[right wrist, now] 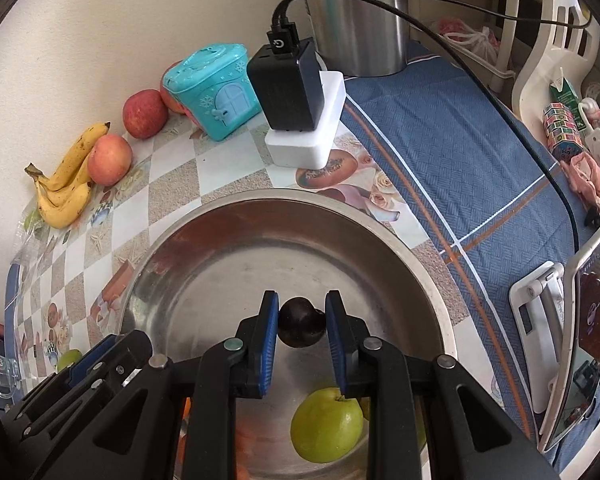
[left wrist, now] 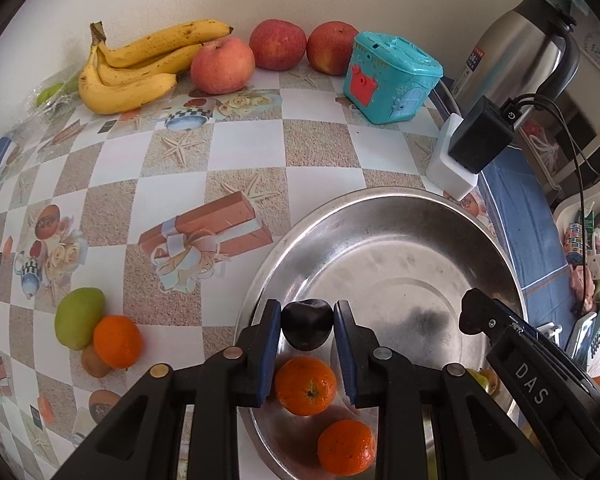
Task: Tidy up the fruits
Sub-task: 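Carry both dark plums over the steel bowl with both tools, then open the right tool to drop its plum while the left tool releases its plum into the bowl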
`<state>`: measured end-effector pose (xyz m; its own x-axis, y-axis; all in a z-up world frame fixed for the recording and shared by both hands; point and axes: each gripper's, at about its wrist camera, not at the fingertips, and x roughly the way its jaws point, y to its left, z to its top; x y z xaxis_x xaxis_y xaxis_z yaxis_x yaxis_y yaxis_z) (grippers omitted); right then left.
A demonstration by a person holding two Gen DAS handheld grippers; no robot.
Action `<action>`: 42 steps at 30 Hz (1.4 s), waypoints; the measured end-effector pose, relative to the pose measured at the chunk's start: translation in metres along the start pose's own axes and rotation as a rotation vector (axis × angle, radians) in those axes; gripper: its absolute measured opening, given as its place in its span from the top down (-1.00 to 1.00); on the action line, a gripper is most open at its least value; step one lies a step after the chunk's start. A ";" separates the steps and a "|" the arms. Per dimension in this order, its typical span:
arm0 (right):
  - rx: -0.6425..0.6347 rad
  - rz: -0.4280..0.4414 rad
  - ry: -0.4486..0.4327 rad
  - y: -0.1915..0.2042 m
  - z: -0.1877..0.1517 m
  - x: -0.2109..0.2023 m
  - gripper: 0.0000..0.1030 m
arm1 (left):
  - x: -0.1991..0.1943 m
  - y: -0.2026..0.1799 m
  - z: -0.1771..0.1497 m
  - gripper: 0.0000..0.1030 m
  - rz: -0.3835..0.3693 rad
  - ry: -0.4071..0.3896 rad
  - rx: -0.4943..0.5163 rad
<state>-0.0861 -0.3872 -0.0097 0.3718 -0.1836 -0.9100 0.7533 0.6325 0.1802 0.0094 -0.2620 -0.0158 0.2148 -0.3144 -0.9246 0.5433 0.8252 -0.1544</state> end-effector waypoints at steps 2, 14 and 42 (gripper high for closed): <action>0.001 -0.005 0.004 -0.001 0.000 0.001 0.52 | 0.002 0.000 -0.002 0.44 -0.001 0.002 -0.002; -0.020 -0.027 0.024 0.001 0.000 0.005 0.51 | 0.009 0.001 -0.005 0.43 -0.002 0.016 -0.002; -0.037 -0.050 -0.009 0.000 0.004 -0.005 0.18 | -0.005 0.007 -0.002 0.20 -0.026 0.004 -0.041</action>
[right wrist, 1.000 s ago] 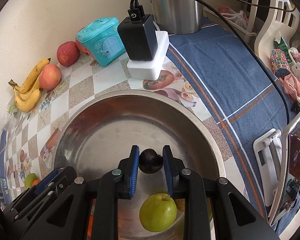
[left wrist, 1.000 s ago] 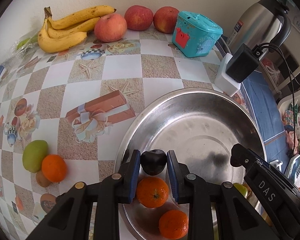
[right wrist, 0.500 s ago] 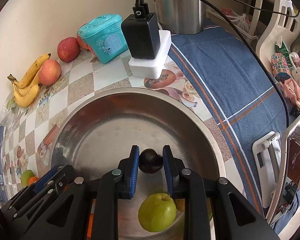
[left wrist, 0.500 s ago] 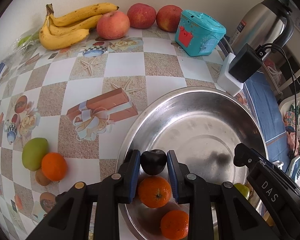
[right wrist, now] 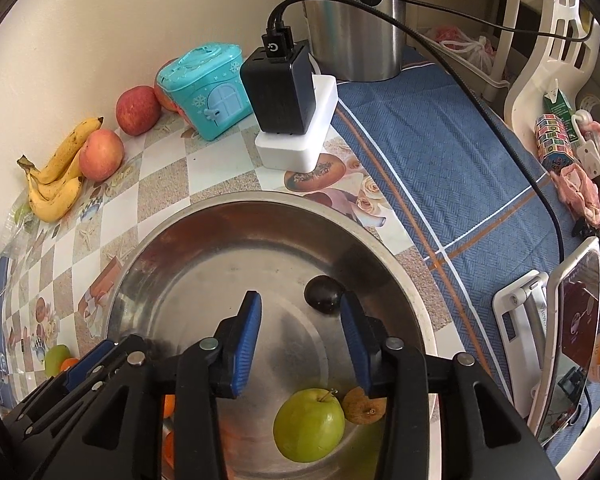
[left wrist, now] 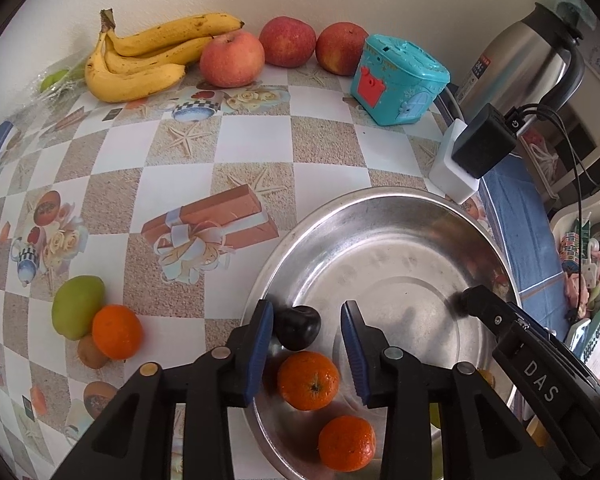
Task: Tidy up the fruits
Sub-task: 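Open the right tool to drop its plum while the left tool releases its plum into the bowl, then move both open tools back to the remaining loose fruit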
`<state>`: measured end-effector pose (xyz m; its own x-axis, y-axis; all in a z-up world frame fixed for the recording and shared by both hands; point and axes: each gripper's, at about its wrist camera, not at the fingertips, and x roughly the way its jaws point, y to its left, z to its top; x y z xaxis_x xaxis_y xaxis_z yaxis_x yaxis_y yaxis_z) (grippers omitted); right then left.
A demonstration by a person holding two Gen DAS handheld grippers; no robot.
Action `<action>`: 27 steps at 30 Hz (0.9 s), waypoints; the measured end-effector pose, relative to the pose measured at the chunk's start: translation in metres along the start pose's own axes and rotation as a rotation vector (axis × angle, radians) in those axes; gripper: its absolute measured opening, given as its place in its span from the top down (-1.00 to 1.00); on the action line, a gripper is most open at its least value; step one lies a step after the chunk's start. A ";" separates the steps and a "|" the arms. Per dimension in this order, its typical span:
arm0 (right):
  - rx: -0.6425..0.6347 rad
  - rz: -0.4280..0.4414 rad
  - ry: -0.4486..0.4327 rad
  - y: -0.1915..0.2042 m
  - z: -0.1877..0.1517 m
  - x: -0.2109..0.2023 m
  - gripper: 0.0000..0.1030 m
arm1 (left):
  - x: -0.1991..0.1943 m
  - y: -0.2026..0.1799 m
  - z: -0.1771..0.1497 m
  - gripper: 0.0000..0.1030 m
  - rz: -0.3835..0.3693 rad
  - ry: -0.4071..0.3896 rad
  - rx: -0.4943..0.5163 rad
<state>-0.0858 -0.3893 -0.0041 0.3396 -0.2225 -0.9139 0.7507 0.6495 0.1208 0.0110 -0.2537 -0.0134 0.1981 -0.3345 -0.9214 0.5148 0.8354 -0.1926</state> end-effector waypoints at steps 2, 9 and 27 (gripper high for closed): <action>-0.002 -0.003 -0.004 0.000 0.000 -0.001 0.14 | -0.002 0.002 0.001 0.11 -0.017 0.000 -0.015; -0.011 0.000 -0.016 0.001 0.000 -0.005 -0.22 | -0.012 0.006 0.001 -0.23 -0.012 -0.014 -0.031; -0.164 0.007 -0.050 0.037 -0.007 -0.010 -0.61 | -0.032 0.074 -0.001 -1.00 0.251 -0.112 -0.244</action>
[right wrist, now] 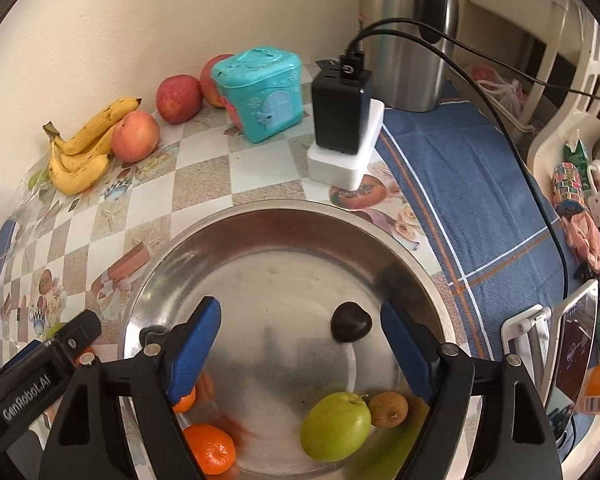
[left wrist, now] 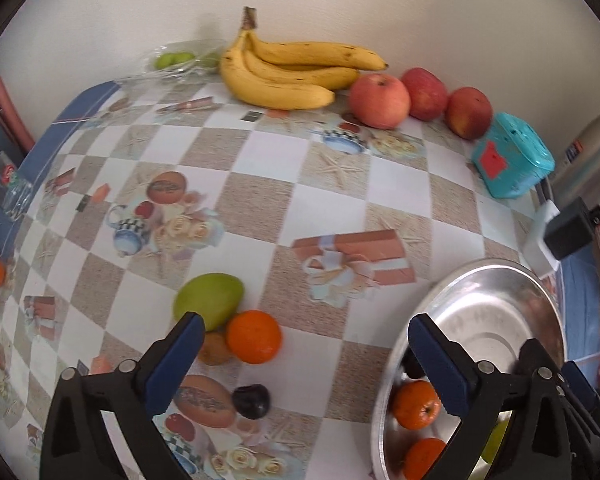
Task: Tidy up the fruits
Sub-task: 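Move both open tools back to the remaining loose fruit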
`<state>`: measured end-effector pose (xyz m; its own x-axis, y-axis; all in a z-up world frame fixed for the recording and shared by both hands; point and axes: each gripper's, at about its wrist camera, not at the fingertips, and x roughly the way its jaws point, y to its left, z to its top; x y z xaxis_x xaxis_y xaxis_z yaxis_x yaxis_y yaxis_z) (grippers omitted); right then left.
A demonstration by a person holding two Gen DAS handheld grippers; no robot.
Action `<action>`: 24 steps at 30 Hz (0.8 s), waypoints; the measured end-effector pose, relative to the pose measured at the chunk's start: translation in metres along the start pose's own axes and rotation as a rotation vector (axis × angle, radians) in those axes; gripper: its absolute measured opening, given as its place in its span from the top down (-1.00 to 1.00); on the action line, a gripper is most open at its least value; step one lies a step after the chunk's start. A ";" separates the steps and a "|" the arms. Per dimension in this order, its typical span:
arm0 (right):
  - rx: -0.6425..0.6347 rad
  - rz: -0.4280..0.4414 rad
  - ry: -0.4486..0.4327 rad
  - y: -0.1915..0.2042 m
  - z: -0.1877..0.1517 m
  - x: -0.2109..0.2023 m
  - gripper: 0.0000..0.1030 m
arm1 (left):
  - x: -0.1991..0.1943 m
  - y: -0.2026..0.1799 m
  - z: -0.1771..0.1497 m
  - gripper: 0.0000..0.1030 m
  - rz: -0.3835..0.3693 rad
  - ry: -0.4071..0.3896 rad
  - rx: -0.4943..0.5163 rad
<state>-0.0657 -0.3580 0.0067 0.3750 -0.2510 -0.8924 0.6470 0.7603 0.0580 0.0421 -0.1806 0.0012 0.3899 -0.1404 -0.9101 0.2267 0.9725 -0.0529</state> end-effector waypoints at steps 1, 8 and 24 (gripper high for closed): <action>-0.008 0.002 -0.004 0.003 0.000 0.000 -0.61 | 0.000 0.003 0.000 -1.00 0.012 -0.005 -0.008; -0.030 0.028 -0.010 0.015 -0.002 -0.001 -0.89 | -0.001 0.030 -0.003 -1.00 0.059 -0.025 -0.085; -0.082 0.100 0.010 0.043 -0.004 0.005 -0.89 | -0.001 0.083 -0.010 -1.00 0.099 -0.013 -0.216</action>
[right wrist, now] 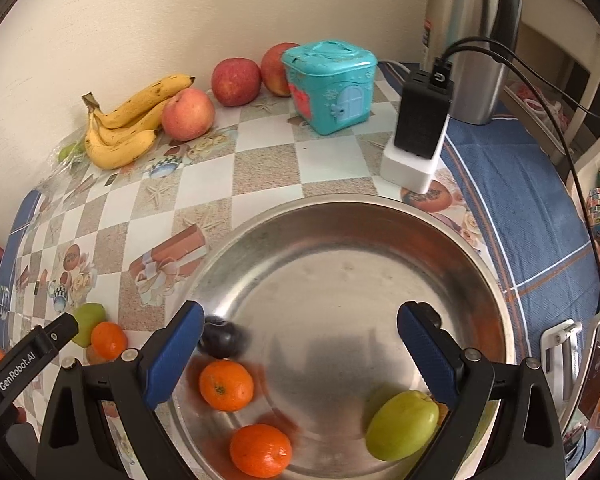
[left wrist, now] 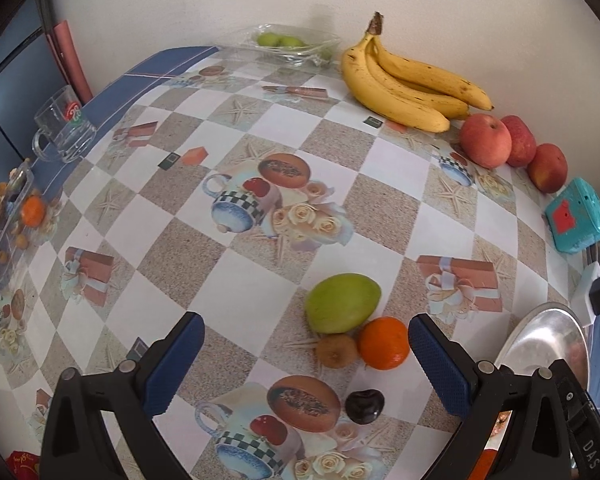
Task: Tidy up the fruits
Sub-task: 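Move both open tools back to the remaining loose fruit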
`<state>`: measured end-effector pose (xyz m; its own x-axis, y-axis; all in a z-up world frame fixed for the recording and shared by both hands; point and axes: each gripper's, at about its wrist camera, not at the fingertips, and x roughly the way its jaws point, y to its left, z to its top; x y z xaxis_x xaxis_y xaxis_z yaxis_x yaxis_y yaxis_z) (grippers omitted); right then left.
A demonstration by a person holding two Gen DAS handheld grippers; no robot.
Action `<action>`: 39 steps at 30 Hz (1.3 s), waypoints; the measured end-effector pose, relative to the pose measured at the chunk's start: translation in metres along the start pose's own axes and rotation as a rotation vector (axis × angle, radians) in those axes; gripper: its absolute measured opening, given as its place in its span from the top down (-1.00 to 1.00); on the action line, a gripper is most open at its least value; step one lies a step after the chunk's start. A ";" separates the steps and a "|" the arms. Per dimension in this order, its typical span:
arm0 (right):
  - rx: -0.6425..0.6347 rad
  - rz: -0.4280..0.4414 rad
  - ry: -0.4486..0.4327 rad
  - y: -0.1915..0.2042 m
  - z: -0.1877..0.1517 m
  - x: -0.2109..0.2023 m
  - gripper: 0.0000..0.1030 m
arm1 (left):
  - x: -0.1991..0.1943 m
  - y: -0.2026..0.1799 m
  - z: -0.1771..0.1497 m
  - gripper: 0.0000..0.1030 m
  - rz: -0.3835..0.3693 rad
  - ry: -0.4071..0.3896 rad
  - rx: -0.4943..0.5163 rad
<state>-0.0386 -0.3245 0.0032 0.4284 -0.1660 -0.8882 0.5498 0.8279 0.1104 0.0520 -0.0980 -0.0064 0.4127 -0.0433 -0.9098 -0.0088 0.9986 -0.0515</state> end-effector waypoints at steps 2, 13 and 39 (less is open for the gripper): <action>-0.003 0.006 0.003 0.003 0.000 0.001 -0.89 | -0.001 0.006 0.002 -1.00 0.005 -0.002 -0.017; -0.017 -0.006 0.004 0.012 0.004 -0.001 -0.89 | -0.010 0.044 0.008 -1.00 0.005 -0.023 -0.081; -0.100 -0.105 0.019 0.049 -0.001 -0.003 -0.89 | -0.028 0.099 0.033 -1.00 -0.095 -0.069 -0.082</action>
<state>-0.0139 -0.2826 0.0109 0.3584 -0.2453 -0.9008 0.5164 0.8559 -0.0277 0.0699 0.0032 0.0277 0.4766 -0.1322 -0.8691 -0.0401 0.9843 -0.1717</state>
